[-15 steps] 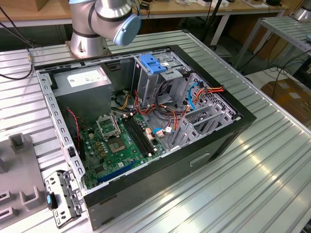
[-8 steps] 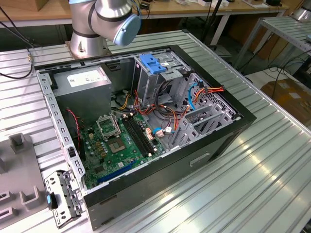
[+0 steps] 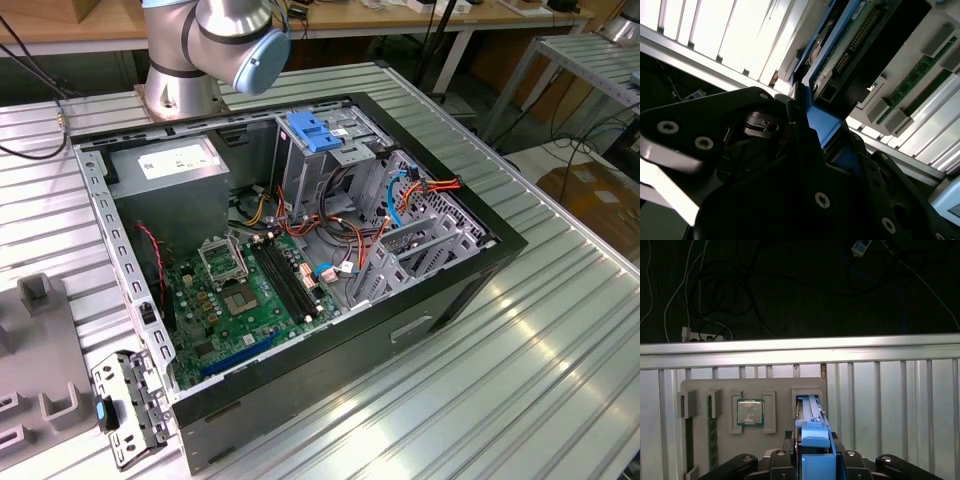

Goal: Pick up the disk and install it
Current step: 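Pick up the disk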

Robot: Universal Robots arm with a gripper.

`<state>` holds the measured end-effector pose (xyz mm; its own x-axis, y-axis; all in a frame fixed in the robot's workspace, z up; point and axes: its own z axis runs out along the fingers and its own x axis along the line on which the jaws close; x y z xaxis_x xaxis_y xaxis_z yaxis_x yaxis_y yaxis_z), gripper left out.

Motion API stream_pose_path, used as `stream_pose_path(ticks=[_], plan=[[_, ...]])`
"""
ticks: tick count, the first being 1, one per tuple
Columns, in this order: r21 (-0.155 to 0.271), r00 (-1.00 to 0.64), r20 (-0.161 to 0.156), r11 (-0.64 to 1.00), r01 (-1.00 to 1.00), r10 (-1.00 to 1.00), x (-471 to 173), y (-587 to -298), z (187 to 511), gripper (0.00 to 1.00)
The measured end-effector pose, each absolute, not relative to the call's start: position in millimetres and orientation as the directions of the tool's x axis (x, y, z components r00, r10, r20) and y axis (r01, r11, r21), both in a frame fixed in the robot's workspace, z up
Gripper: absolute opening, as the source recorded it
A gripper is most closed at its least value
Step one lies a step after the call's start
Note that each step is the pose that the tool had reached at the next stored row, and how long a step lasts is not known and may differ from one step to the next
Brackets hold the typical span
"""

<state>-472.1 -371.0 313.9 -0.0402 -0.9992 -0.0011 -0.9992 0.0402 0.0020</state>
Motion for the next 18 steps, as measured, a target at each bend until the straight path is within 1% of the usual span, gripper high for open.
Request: stream_pose_path(ticks=[18], plan=[[0.002,-0.040,-0.001,0.040,-0.999,-0.999,-472.0,-371.0,336.0,0.37]])
